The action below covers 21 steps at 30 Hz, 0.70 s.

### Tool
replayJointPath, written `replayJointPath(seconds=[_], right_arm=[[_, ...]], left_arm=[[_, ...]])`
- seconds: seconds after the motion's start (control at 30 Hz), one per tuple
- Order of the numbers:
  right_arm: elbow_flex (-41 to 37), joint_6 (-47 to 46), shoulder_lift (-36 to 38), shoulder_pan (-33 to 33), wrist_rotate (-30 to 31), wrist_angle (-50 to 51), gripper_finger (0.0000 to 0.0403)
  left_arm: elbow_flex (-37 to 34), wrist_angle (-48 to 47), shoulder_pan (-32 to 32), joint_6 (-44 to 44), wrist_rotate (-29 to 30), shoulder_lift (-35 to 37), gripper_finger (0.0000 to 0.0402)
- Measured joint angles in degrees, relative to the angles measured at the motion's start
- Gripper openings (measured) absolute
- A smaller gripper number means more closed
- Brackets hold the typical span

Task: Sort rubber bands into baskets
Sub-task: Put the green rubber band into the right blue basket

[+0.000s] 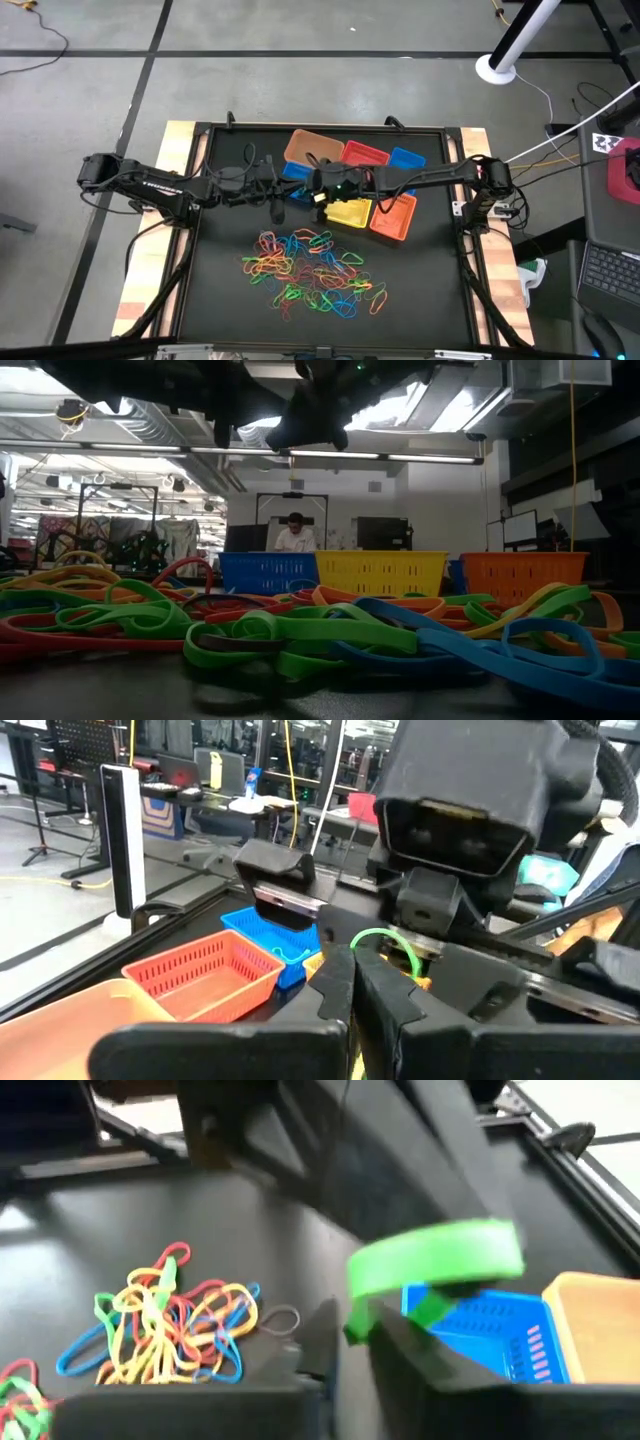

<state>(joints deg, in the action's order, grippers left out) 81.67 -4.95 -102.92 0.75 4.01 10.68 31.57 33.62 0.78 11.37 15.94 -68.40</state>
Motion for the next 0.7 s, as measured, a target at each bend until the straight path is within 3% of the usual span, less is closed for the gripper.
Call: replayJointPath(seconds=[0.07, 0.2, 0.5, 0.7], right_arm=[[0.00, 1.46, 0.39, 0.00, -0.03, 1.25, 0.0010], [0.00, 1.88, 2.04, 0.00, -0.54, 4.97, 0.0022], [0.00, 3.86, 8.75, 1.36, 0.87, 22.03, 0.0010], [0.00, 3.95, 13.21, 6.83, 5.45, 36.91, 0.0006]], left_arm=[[0.00, -0.21, -0.02, -0.01, -0.14, 0.00, 0.0001], [-0.01, -1.84, -0.03, -1.95, -0.87, 0.00, 0.0011], [-0.02, -8.91, -0.04, -0.41, -0.94, 0.00, 0.0112], [-0.07, -13.34, -0.04, 2.03, -0.96, 0.00, 0.0143]])
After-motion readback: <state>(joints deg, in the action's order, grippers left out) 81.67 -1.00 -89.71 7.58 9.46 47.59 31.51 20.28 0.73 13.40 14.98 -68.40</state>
